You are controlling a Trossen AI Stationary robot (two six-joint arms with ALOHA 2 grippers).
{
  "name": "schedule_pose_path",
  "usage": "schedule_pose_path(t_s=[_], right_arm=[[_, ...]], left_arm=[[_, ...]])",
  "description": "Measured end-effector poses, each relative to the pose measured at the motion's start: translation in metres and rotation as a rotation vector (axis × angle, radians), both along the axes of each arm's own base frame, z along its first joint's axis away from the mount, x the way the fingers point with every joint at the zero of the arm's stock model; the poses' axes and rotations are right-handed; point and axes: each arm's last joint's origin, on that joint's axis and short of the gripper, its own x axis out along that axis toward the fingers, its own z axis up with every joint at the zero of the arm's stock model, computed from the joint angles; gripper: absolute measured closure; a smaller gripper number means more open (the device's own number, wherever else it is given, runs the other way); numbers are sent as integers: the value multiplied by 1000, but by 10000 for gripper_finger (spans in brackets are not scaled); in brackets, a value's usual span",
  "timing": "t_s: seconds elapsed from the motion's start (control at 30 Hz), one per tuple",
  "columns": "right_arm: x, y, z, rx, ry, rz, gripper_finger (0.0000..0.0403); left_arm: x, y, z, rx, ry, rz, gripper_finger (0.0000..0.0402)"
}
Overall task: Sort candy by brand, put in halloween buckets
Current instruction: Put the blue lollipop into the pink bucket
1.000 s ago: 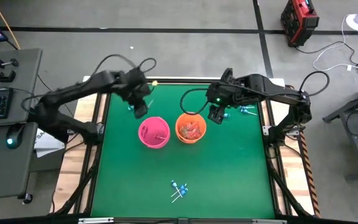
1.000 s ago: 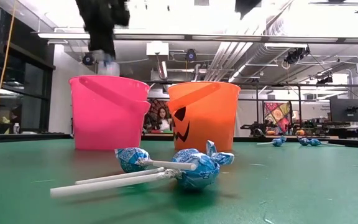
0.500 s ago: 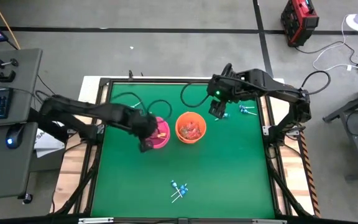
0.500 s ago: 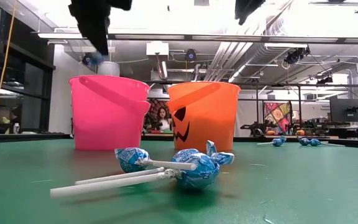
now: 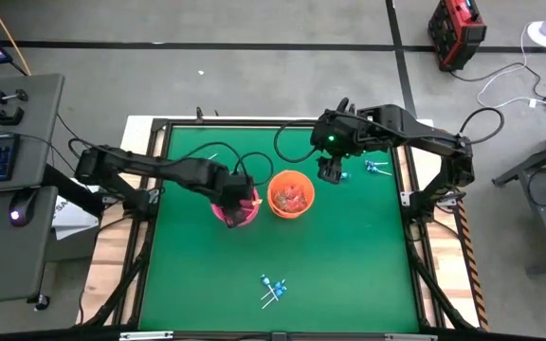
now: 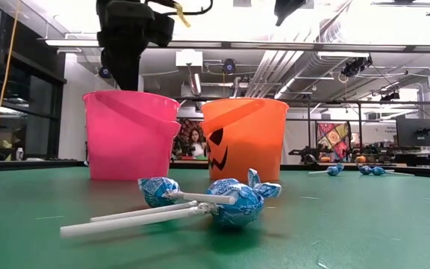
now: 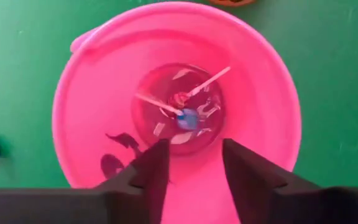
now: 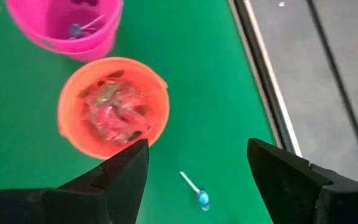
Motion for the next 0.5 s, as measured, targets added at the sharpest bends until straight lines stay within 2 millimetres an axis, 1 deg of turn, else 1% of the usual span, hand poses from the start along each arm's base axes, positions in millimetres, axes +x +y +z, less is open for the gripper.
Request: schedule_pose_path(t_s=[0.1, 0.2, 0.3, 0.37, 0.43, 0.5], right_arm=[[0, 3, -1, 89, -9, 8, 137], [-1, 17, -2, 234, -7, -1, 137], [-2, 46, -3, 332, -5, -38, 137], [3, 69, -6, 390, -15, -82, 137], [12, 97, -14, 437, -21, -95, 137], [24, 129, -24, 470, -36, -57, 137]], left_arm=[[-9, 3, 8, -16, 4, 10, 230], [-28, 1, 29, -36, -47, 27, 212], [-51, -8, 57, -42, -183, 8, 210], [-69, -15, 76, -42, -289, -22, 210], [-87, -23, 93, -41, -402, -63, 211], [-106, -29, 107, -36, -497, -101, 211]])
